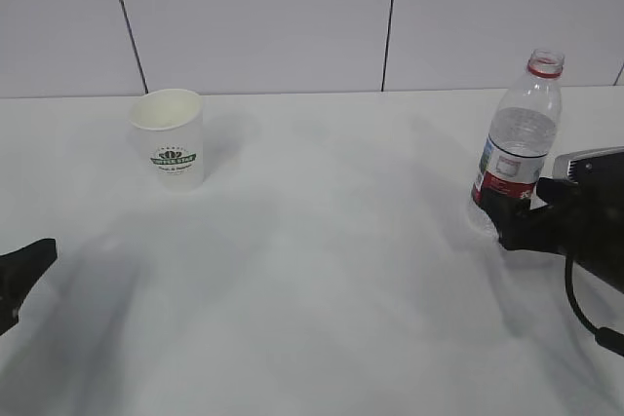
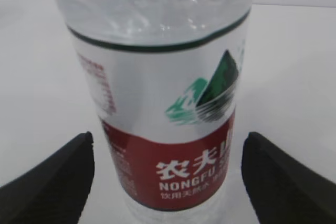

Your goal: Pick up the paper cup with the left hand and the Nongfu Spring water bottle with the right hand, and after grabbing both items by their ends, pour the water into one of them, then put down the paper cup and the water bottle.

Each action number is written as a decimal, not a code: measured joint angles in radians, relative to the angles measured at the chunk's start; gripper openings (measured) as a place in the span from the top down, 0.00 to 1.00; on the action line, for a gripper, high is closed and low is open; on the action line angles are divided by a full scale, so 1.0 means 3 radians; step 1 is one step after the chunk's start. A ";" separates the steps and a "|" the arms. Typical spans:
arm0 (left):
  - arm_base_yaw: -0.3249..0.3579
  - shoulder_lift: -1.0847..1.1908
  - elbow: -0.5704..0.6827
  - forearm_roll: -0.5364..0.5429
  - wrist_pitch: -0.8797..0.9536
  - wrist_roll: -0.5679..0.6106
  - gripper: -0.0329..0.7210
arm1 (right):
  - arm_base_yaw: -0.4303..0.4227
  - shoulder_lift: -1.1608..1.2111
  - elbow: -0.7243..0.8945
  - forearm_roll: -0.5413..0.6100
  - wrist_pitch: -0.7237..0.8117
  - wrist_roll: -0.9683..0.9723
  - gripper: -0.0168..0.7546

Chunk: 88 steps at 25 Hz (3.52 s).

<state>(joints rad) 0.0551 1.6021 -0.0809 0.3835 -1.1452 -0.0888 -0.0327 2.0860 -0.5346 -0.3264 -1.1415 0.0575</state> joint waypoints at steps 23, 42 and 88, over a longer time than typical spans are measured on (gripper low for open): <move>0.0000 0.0000 0.0000 0.0019 0.0000 -0.0005 0.19 | 0.0000 0.0174 -0.0424 -0.0139 0.0062 0.0076 0.11; 0.0000 0.0000 0.0000 0.0029 0.0000 -0.0005 0.21 | 0.0000 0.0187 -0.0532 -0.0173 0.0112 0.0089 0.36; 0.0000 0.0000 0.0000 0.0098 0.0000 -0.0005 0.21 | 0.0002 -0.1139 -0.0372 -0.0710 0.1031 0.0599 0.38</move>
<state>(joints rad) 0.0551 1.6021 -0.0809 0.4130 -1.1452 -0.0904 -0.0323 1.7442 -0.6464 -0.5393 -0.8320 0.2373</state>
